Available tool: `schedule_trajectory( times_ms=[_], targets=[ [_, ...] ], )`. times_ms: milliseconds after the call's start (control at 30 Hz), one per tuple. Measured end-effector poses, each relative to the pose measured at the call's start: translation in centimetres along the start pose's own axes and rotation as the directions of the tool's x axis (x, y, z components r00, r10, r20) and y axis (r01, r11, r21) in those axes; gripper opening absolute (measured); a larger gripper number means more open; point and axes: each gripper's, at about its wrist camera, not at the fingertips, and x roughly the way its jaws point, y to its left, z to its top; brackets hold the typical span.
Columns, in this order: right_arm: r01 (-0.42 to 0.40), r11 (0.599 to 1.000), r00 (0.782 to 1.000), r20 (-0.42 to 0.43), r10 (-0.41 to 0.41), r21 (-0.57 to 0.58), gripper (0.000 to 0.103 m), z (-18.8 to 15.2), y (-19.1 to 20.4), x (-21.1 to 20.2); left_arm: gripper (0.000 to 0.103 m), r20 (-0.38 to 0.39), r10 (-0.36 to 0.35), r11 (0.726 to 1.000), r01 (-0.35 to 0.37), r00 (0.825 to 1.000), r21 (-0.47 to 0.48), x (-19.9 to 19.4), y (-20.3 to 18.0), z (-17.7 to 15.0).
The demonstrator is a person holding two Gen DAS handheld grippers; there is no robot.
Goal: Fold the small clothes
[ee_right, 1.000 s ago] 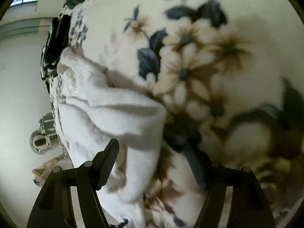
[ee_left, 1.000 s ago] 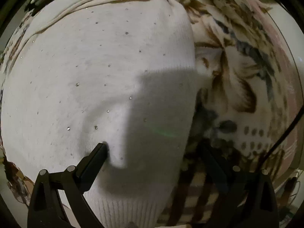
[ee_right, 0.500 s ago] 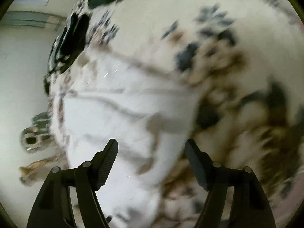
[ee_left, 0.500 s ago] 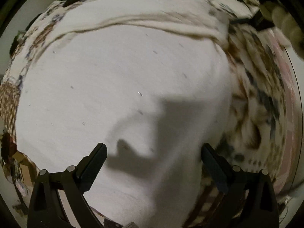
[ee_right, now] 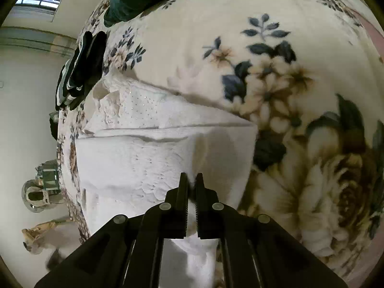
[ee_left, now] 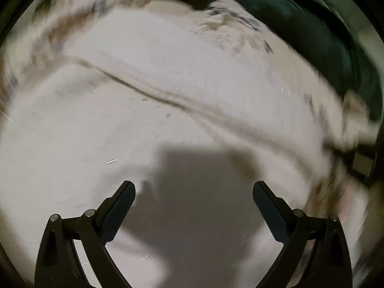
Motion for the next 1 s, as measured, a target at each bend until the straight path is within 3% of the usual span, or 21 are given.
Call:
schedule_trajectory(
  times_ms=[100, 167, 233, 267, 300, 367, 600, 667, 700, 767, 1000],
  targets=[
    [0.001, 1.0, 1.0, -0.002, -0.001, -0.014, 0.005, 0.4, 0.6, 0.3, 0.099, -0.035, -0.148, 0.97, 0.138, 0.988, -0.201, 4.1, 1.7, 2.8],
    [-0.007, 1.0, 1.0, 0.003, 0.007, -0.007, 0.005, 0.7, 1.1, 0.6, 0.098, -0.006, -0.149, 0.962, 0.143, 0.989, -0.231, 4.6, 0.9, 2.9],
    [-0.014, 1.0, 1.0, 0.01, 0.014, -0.004, 0.005, 1.0, 1.3, 0.7, 0.069, 0.035, -0.13, 0.97, 0.135, 0.991, -0.203, 4.2, 0.1, 3.1],
    [-0.015, 1.0, 1.0, 0.016, 0.015, 0.002, 0.005, 1.1, 1.5, 0.8, 0.028, 0.047, -0.101, 0.979, 0.108, 0.994, -0.175, 4.0, -0.2, 3.3],
    [-0.019, 1.0, 1.0, 0.018, 0.018, 0.005, 0.005, 1.2, 1.5, 0.8, 0.021, 0.052, -0.092, 0.98, 0.1, 0.994, -0.171, 3.9, -0.2, 3.4],
    [-0.027, 1.0, 0.999, 0.024, 0.026, 0.014, 0.005, 1.3, 1.5, 0.8, 0.016, 0.075, -0.101, 0.975, 0.114, 0.992, -0.192, 3.5, 0.4, 3.4],
    [-0.024, 0.999, 0.998, 0.051, 0.023, 0.022, 0.005, 1.0, 1.4, 0.2, 0.008, 0.152, -0.105, 0.971, 0.134, 0.983, -0.198, 1.6, 1.4, 3.5],
    [-0.031, 0.999, 0.998, 0.061, 0.03, 0.025, 0.005, 1.1, 1.4, -0.1, 0.016, 0.125, -0.177, 0.952, 0.202, 0.976, -0.23, 1.9, 1.6, 3.3],
    [-0.036, 0.999, 0.997, 0.067, 0.034, 0.028, 0.005, 1.3, 1.5, -0.2, 0.026, 0.097, -0.196, 0.943, 0.214, 0.976, -0.253, 2.0, 1.8, 2.9],
    [-0.061, 0.998, 0.995, 0.086, 0.058, 0.031, 0.005, 1.7, 1.8, -0.8, 0.036, 0.071, -0.247, 0.921, 0.257, 0.966, -0.292, 2.3, 1.7, 1.8],
    [-0.16, 0.987, 0.974, 0.165, 0.158, -0.002, 0.005, 3.0, 4.8, -3.8, 0.038, 0.067, -0.261, 0.9, 0.268, 0.963, -0.345, 4.5, 0.5, 1.8]
  ],
)
